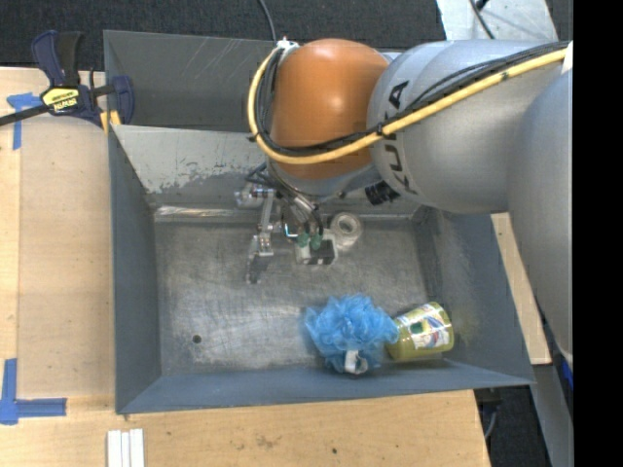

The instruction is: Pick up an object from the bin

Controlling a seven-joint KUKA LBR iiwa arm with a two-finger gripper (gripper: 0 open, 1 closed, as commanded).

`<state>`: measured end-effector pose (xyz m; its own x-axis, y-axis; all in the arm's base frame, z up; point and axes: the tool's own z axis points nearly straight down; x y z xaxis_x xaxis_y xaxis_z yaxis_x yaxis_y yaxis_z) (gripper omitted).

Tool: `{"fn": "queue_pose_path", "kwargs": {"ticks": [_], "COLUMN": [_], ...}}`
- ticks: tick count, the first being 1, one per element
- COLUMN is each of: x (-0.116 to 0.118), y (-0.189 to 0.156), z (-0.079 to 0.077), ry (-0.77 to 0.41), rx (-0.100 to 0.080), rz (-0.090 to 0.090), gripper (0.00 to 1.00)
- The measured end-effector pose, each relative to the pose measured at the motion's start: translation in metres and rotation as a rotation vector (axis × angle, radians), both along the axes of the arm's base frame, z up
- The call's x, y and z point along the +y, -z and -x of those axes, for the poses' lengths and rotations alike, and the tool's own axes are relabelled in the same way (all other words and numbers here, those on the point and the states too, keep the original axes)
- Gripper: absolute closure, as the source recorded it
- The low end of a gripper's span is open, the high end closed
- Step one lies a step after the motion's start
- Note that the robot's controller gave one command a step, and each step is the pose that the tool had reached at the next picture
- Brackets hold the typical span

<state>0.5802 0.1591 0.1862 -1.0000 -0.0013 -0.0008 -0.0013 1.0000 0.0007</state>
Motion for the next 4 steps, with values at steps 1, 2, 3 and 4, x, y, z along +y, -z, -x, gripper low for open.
{"fn": "queue_pose_path", "kwargs": {"ticks": [1, 2, 3, 4], "x": [0.000, -0.035, -0.058, -0.063], "y": [-0.001, -0.002, 0.039, 0.048], "z": [-0.001, -0.003, -0.014, -0.012], "ry": [0.001, -0.059, -0.012, -0.075], "rx": [-0.002, 0.000, -0.011, 0.012], "rz": [0.000, -0.001, 0.000, 0.002], "gripper": [0.00, 0.00, 0.00, 0.00]}}
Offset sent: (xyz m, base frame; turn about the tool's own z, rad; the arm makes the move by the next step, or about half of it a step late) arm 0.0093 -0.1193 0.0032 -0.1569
